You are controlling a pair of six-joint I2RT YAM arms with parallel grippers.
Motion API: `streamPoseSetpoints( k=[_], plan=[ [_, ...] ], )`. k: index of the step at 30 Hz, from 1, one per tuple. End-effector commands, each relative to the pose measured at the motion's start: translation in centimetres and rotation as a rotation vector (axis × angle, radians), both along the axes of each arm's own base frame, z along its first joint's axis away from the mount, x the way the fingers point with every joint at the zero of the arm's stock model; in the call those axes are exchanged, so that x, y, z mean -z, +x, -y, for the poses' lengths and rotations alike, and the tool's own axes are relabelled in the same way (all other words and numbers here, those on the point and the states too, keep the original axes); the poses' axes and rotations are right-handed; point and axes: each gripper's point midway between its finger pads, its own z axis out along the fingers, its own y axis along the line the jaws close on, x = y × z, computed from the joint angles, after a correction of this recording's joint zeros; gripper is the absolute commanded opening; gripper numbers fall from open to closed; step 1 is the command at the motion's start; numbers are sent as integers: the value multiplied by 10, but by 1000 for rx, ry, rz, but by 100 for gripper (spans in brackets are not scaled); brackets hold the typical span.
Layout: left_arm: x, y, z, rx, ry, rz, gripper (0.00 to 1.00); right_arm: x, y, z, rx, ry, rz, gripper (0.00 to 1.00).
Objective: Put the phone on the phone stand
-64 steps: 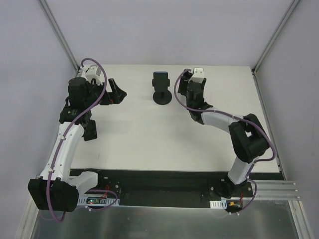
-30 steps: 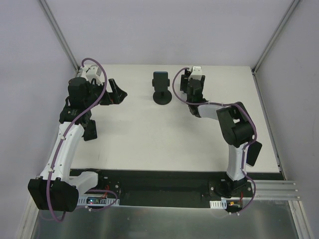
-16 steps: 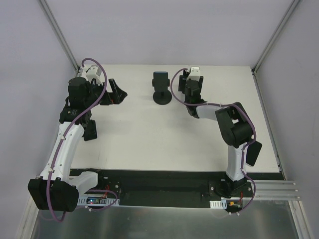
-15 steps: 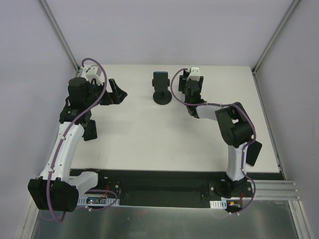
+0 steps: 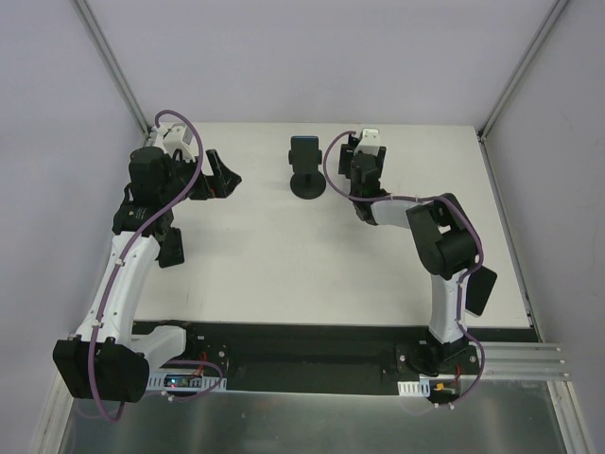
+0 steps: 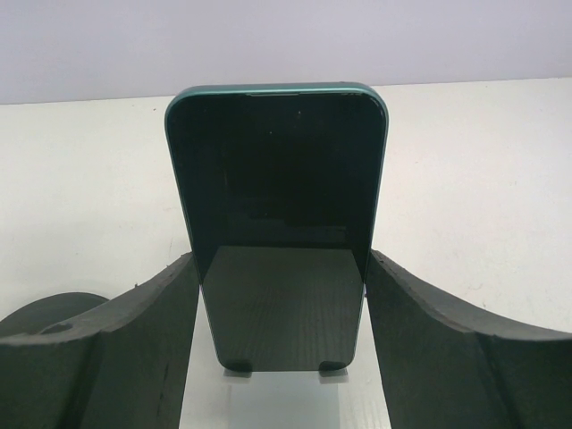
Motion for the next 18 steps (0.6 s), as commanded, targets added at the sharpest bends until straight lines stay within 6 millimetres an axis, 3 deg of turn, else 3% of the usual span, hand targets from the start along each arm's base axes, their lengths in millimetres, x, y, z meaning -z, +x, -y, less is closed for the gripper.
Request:
streamPoseSetpoints(
  k=[1, 3, 4, 6, 10, 11, 13, 14, 16, 18],
  plan=[
    [-12, 2, 4, 23, -6, 48, 98, -23, 4, 1, 26, 50, 72, 44],
    [-13, 2, 3, 20, -5, 53, 98, -26, 2, -1, 19, 51, 68, 62],
    [-12, 2, 4, 21, -3, 50, 98, -26, 2, 0, 21, 50, 66, 81],
    [-13, 3, 2, 17, -1, 53, 98, -33, -2, -1, 17, 49, 73, 95],
    [-7, 5, 1, 5, 4, 38, 98, -50, -7, 0, 5, 38, 75, 96],
    [-6, 6, 1, 4, 6, 37, 98, -64, -10, 3, 9, 44, 94, 96],
    [-2, 8, -1, -5, 12, 27, 98, -68, -21, 5, 2, 42, 86, 96],
    [1, 9, -3, -17, 20, 22, 99, -88, -28, 7, 0, 59, 117, 96],
    [4, 11, -7, -34, 31, 17, 99, -91, -43, 8, -6, 35, 90, 96],
    [10, 15, -13, -69, 54, 7, 99, -107, -66, 13, 11, 33, 71, 96]
  ],
)
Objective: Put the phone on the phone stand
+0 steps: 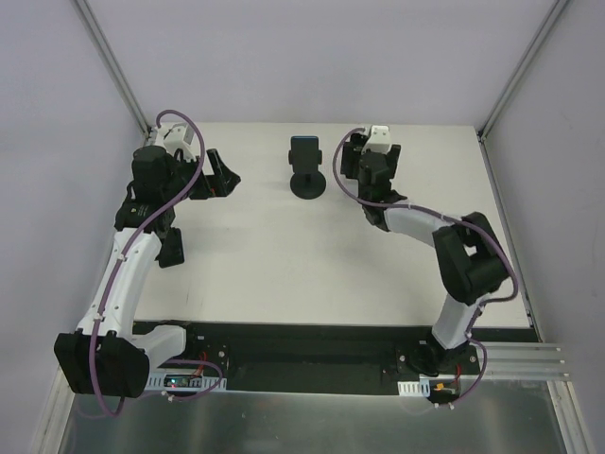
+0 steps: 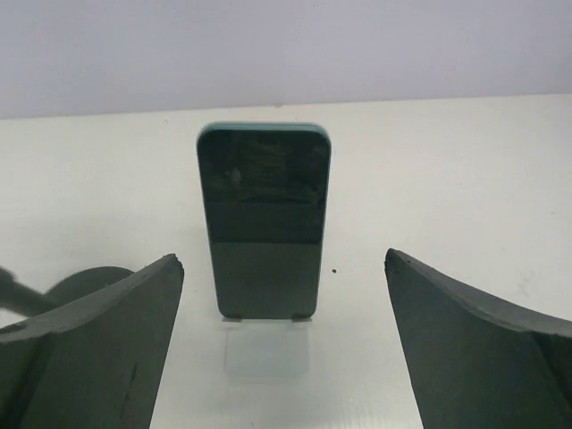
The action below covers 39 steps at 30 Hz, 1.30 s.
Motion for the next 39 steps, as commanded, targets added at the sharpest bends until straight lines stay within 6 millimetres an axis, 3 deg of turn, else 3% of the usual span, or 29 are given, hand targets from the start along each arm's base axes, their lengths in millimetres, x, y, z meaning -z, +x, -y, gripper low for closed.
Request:
streamPoseSetpoints(
  k=[1, 3, 4, 6, 7, 8, 10, 11, 13, 14, 17, 20, 24, 30, 32, 39],
  plan=[
    [3, 11, -14, -67, 65, 29, 99, -65, -44, 8, 19, 65, 54, 96],
    [12, 15, -36, -181, 126, -4, 99, -67, -75, 4, -26, 94, -13, 96],
    [16, 17, -47, -244, 154, -20, 99, -46, -92, 3, -47, 87, -69, 96],
    [31, 20, -74, -377, 234, -69, 99, -44, -128, -29, -204, 184, -106, 96],
    [34, 20, -80, -395, 266, -80, 99, -35, -142, -40, -269, 187, -131, 96],
    [32, 20, -84, -405, 286, -87, 99, -24, -168, -61, -375, 197, -172, 96],
    [34, 14, -92, -419, 335, -106, 99, -14, -194, -80, -472, 222, -223, 96],
    [37, 10, -96, -429, 354, -112, 99, -10, -216, -98, -574, 242, -269, 96],
    [43, -4, -106, -426, 414, -123, 99, -11, -241, -118, -685, 256, -305, 96],
    [60, -13, -113, -421, 436, -158, 99, -12, -262, -131, -770, 242, -330, 96],
    [87, -36, -135, -467, 482, -227, 99, -18, -296, -150, -929, 170, -321, 96],
    [115, -53, -146, -485, 484, -316, 99, -19, -303, -147, -960, 134, -294, 96],
    [133, -61, -172, -536, 511, -392, 99, -20, -314, -147, -1013, 161, -273, 96],
    [165, -56, -185, -519, 478, -528, 99, -29, -317, -139, -1027, 166, -217, 96],
    [166, -54, -195, -517, 491, -538, 99, -33, -316, -132, -1009, 162, -190, 96],
    [182, -45, -194, -452, 458, -577, 97, -39, -314, -124, -994, 167, -148, 96]
  ],
)
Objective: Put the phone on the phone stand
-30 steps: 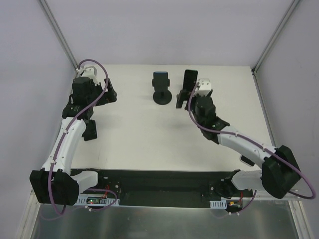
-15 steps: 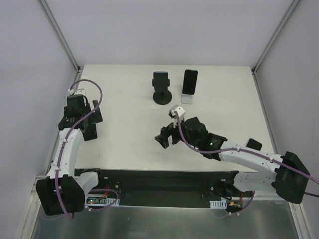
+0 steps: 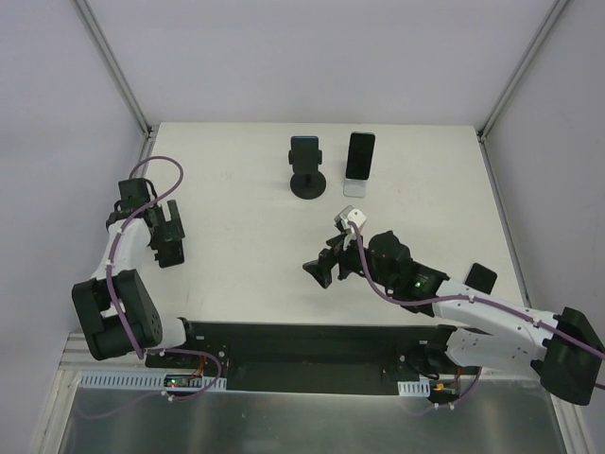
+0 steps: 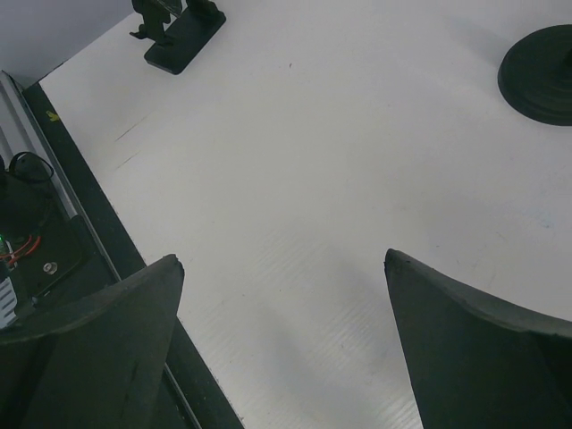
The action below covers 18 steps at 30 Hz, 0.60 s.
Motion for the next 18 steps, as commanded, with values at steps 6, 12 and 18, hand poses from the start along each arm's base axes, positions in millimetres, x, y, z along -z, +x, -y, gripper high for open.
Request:
streamPoseSetpoints(
  k=[6, 12, 18],
  plan=[
    [-2, 16, 1, 57, -8, 39, 89, -20, 6, 2, 12, 59, 74, 96],
    [-4, 18, 2, 59, -11, 56, 62, -19, 6, 2, 11, 58, 75, 96],
    [-3, 24, 9, 65, -54, 57, 34, -21, 12, 9, 53, 51, 100, 96]
  ],
)
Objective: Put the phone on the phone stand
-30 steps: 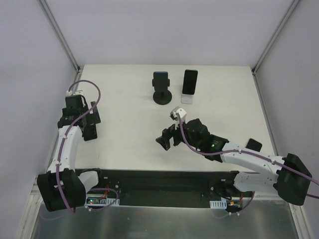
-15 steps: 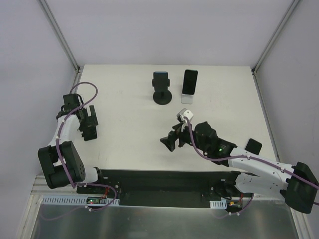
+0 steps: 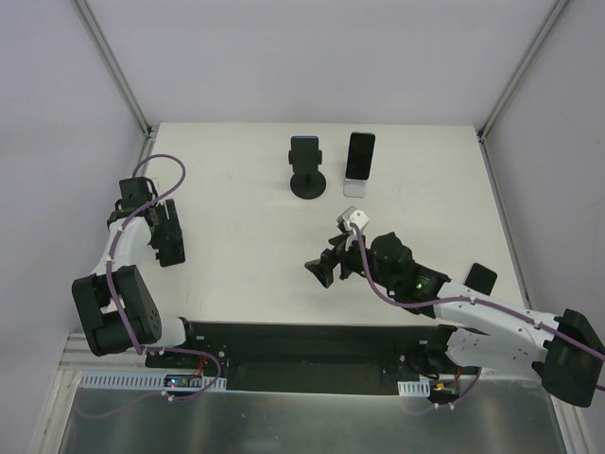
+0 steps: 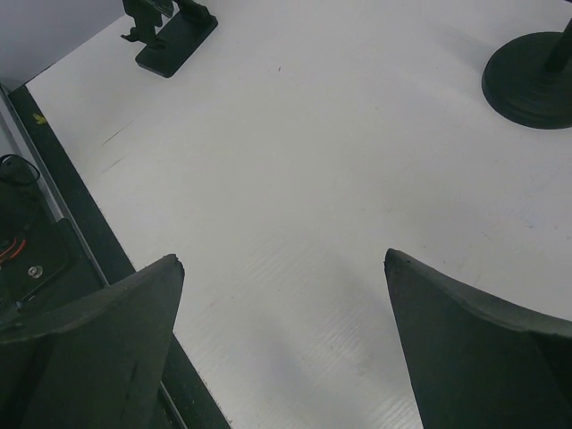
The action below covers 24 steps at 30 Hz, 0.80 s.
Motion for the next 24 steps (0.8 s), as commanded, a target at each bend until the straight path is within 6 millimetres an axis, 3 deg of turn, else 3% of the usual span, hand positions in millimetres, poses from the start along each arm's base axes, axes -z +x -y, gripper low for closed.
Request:
streamPoseSetpoints(
  k=[1, 4, 6, 7, 9, 10, 11, 12, 13, 14, 15, 16, 17, 19, 20, 22, 23, 24],
  plan=[
    [-6, 13, 9, 21, -39, 34, 31, -21, 9, 6, 45, 46, 75, 96],
    [-15, 18, 18, 30, -58, 55, 22, -20, 11, 9, 62, 41, 83, 96],
    [-22, 25, 31, 17, -105, 73, 4, -19, 12, 11, 74, 37, 91, 96],
    [-31, 32, 33, 13, -95, 96, 0, -20, 15, 14, 90, 40, 97, 96],
    [-42, 45, 53, 55, -86, 117, 0, -19, 16, 17, 109, 42, 103, 96],
    [-56, 57, 58, 66, -65, 150, 0, -20, 18, 19, 127, 46, 110, 96],
    [-55, 65, 65, 82, -51, 142, 0, -20, 20, 21, 140, 47, 114, 96],
    [-61, 74, 82, 125, -58, 154, 0, -22, 22, 25, 158, 54, 120, 96],
    [-79, 92, 90, 139, -58, 196, 0, -20, 25, 30, 191, 53, 122, 96],
    [-72, 103, 91, 129, -61, 172, 0, -22, 26, 32, 206, 58, 125, 96],
    [-74, 111, 113, 164, -76, 175, 0, -24, 27, 36, 221, 68, 135, 96],
    [-88, 125, 122, 170, -83, 204, 0, -21, 30, 42, 251, 70, 144, 96],
    [-75, 132, 126, 158, -75, 165, 0, -22, 31, 45, 266, 74, 151, 96],
    [-85, 150, 150, 162, -87, 190, 0, -23, 33, 52, 302, 86, 162, 96],
    [-71, 158, 158, 165, -91, 160, 0, -24, 34, 55, 309, 87, 169, 96],
    [-77, 179, 172, 172, -91, 185, 0, -29, 35, 60, 334, 101, 188, 96],
    [-59, 186, 177, 174, -97, 150, 0, -25, 35, 63, 339, 95, 191, 96],
    [-65, 197, 183, 177, -121, 170, 0, -28, 36, 66, 351, 102, 201, 96]
  ],
)
